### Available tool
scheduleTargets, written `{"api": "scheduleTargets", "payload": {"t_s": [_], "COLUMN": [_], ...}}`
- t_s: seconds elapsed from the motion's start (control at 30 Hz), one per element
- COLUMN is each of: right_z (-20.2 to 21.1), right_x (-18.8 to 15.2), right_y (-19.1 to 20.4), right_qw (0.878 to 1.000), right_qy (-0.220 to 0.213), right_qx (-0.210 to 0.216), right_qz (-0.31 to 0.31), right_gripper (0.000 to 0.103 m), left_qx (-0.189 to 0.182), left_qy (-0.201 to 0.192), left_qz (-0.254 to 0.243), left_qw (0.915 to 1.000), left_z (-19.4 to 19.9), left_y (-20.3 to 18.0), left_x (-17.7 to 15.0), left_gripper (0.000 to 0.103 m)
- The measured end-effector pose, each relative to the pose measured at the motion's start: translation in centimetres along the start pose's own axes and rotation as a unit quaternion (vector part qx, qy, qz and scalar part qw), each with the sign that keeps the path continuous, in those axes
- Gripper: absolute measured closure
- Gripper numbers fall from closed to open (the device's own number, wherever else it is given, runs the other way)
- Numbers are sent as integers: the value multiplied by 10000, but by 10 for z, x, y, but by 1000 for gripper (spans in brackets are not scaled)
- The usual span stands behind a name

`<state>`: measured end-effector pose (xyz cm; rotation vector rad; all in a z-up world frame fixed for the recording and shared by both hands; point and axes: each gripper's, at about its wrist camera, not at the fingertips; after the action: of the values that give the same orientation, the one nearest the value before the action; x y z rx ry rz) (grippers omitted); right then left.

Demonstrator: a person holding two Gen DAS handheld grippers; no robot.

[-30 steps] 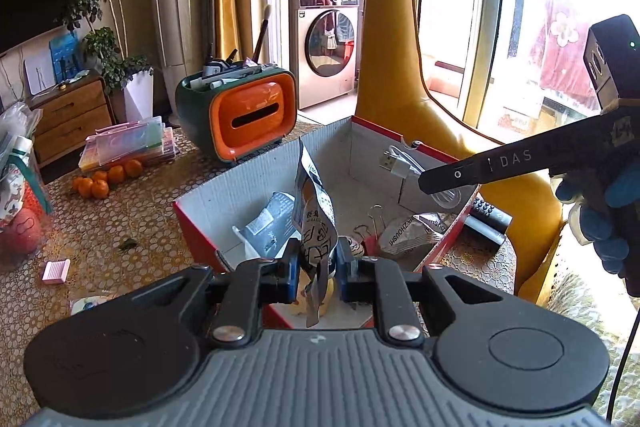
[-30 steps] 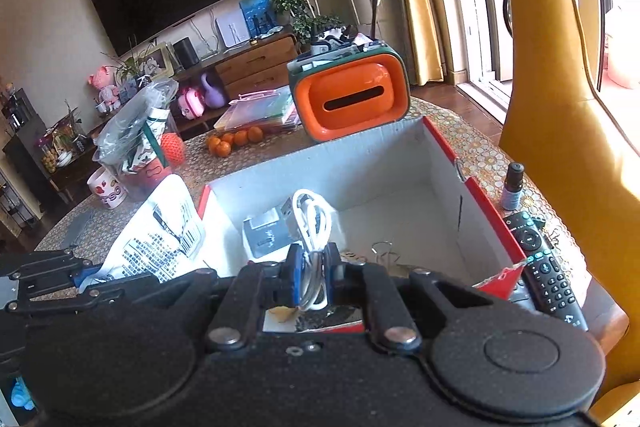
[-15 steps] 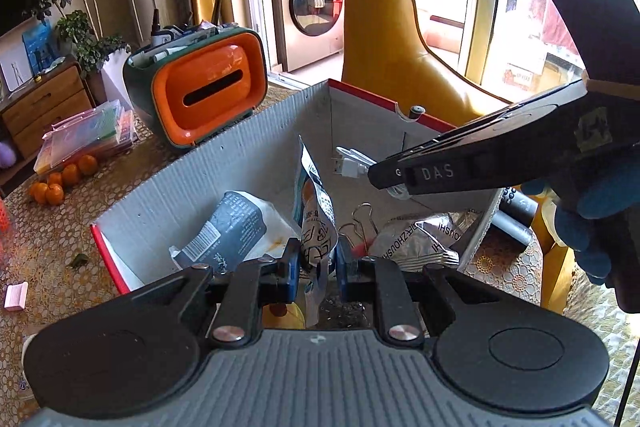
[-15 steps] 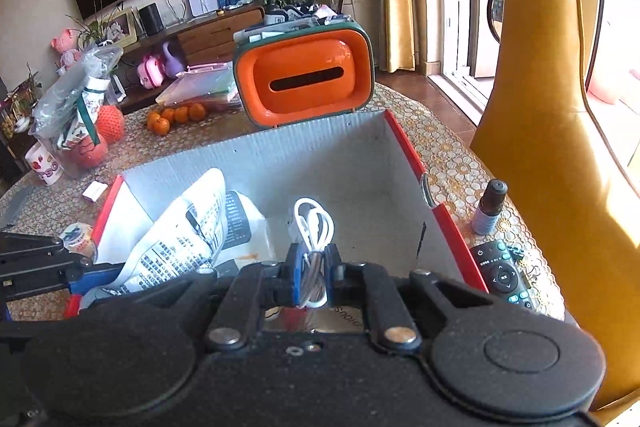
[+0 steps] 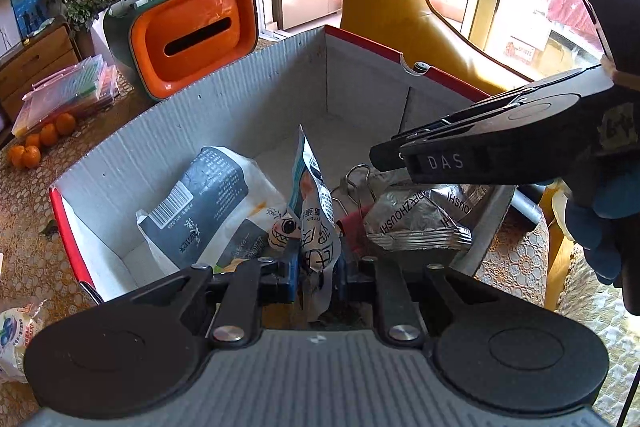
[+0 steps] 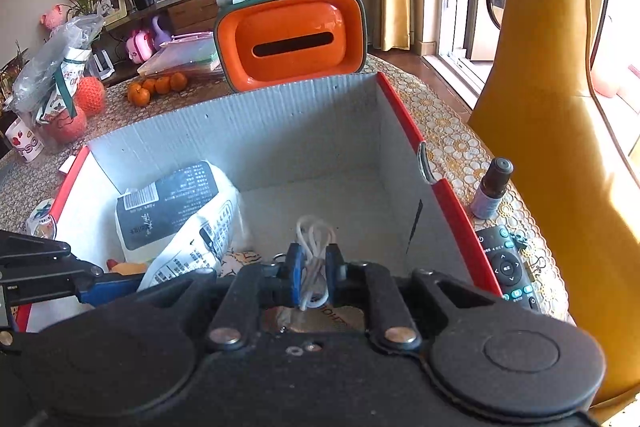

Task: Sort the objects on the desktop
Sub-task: 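Lower the drink pouch and cable into the box with both tools, then open the right tool to drop the cable while the left tool releases the drink pouch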

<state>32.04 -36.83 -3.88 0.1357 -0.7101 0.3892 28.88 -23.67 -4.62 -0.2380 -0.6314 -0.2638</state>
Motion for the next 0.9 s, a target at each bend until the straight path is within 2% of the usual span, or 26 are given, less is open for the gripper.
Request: {"api": "scheduleTargets", "payload": {"t_s": [0.1,0.37,0.67,0.73,0.9], "right_z": [1,10,29,35,50], "right_x": [-1,-2,0,0,1], "right_y": [-2,-3,3,5,15], "right_qw": [10000,9999,9998,9997,9993], "right_qy": [-5,-54,-191,-242,-355], "right_qx": [25,71,8,2,86], "right_qz": [-46,-127,-93,-87,-13], "right_gripper": [84,79,60,53,52], "left_qx": [2,-43,-142,-198,-366], "left_qy": [21,-146,-376,-422,-594], "left_qz": [74,252,443,502,698], "left_qw": [10000,9996,9982,9976,9951], "left_z": [1,14,40,48,70], "left_y": [1,7,15,18,27], "left_x": [0,-6,-14,-17,-24], "left_gripper": [86,86,85,85,85]}}
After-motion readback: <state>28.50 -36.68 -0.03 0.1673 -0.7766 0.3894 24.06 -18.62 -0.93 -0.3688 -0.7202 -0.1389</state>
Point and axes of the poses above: each gripper's, at about its wrist camera, not at the fingertips, and z roughly against the way its jaws point, y to its left, x to its top, and after that the axes turned 13 degrees about z, right-handed
